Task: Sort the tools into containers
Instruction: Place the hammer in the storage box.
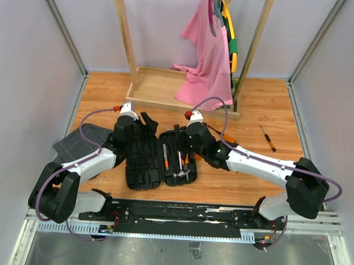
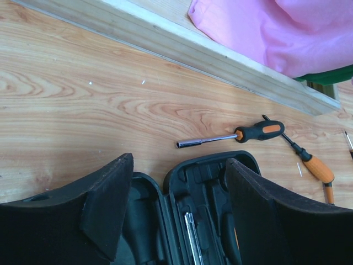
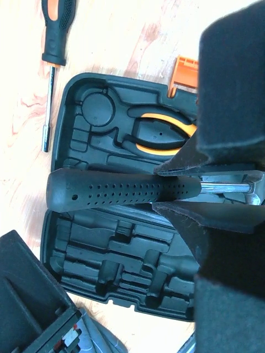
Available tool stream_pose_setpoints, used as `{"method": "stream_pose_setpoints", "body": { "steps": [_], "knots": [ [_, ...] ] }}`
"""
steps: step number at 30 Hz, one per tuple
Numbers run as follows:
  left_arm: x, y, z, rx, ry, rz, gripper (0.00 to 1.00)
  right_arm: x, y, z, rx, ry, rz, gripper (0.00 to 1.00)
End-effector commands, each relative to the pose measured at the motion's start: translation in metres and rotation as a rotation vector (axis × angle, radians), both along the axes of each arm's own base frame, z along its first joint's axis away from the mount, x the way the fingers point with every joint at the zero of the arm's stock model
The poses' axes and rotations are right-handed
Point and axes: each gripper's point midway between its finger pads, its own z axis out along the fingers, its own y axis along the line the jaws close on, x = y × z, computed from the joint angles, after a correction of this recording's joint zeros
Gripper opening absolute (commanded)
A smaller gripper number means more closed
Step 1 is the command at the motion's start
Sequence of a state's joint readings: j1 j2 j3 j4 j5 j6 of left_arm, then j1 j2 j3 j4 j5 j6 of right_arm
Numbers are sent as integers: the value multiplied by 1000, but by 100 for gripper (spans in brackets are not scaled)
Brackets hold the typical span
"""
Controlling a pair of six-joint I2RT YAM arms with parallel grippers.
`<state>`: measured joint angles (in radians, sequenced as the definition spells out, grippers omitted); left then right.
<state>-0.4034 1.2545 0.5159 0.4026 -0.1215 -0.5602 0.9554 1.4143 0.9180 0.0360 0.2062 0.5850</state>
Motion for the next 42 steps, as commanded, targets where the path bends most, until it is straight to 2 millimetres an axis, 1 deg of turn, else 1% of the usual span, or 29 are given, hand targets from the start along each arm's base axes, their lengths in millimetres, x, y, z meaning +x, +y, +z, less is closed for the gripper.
{"method": "stream_pose_setpoints", "body": {
  "steps": [1, 6, 9, 17, 27, 32, 37, 42],
  "knots": [
    [2, 1, 5, 15, -22, 7, 71, -4, 25, 12, 58, 20, 20, 1],
    [2, 1, 4, 17, -18, 7, 71, -4, 35, 2, 23, 66, 32, 0],
    [2, 1, 3, 18, -15, 7, 71, -6, 37, -6, -5, 92, 33, 1],
    [2, 1, 2, 19, -13, 10, 71, -8, 32, -25, -72, 148, 11, 1],
    [3, 1, 2, 20, -12, 11, 71, -8, 34, -47, -114, 195, -2, 1],
    [2, 1, 3, 20, -12, 11, 71, -5, 31, -61, -143, 206, -36, 1],
    [2, 1, 3, 18, -12, 11, 71, -4, 33, -71, -155, 225, -43, 1],
    [3, 1, 3, 18, -13, 13, 71, -5, 34, -79, -174, 242, -40, 4]
  ]
}}
